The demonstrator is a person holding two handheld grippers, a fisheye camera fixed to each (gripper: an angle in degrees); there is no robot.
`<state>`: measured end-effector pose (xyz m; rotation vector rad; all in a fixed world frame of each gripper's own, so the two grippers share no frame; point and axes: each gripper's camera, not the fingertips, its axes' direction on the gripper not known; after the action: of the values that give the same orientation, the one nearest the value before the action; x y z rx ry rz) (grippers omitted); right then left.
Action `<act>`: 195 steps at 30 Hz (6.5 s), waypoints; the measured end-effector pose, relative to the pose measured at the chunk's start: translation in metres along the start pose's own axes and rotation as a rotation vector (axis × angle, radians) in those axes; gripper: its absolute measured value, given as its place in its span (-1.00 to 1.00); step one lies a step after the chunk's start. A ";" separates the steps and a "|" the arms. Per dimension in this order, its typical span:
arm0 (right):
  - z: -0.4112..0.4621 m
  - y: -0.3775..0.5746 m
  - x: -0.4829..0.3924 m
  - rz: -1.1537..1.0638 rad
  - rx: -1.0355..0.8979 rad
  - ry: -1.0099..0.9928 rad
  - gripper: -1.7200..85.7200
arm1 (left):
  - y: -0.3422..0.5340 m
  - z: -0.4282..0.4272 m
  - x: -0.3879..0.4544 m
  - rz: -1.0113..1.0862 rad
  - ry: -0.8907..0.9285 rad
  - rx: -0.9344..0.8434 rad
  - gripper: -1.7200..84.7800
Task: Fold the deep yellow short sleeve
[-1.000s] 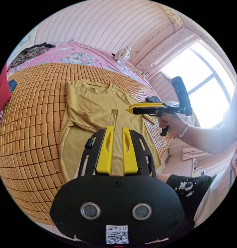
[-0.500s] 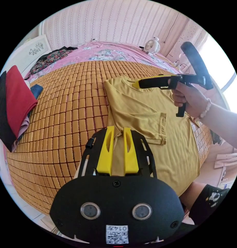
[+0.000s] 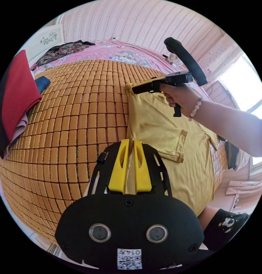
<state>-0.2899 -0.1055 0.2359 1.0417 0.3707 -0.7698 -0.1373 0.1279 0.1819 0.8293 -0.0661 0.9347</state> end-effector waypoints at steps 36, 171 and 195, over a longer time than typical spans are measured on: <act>-0.092 0.216 0.018 0.250 -0.078 0.020 -0.88 | -0.026 0.100 0.180 0.372 0.020 -0.250 -0.97; -0.223 0.467 0.053 0.360 -0.301 -0.168 -0.89 | 0.134 -0.059 0.002 -0.007 0.239 -0.196 -0.95; -0.161 0.471 -0.094 0.444 -0.314 0.220 -0.98 | 0.255 0.017 0.142 0.430 -0.109 -0.170 -0.98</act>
<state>-0.0013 0.2040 0.5145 0.8680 0.4142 -0.1901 -0.2318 0.2943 0.4025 0.7190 -0.4266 1.2670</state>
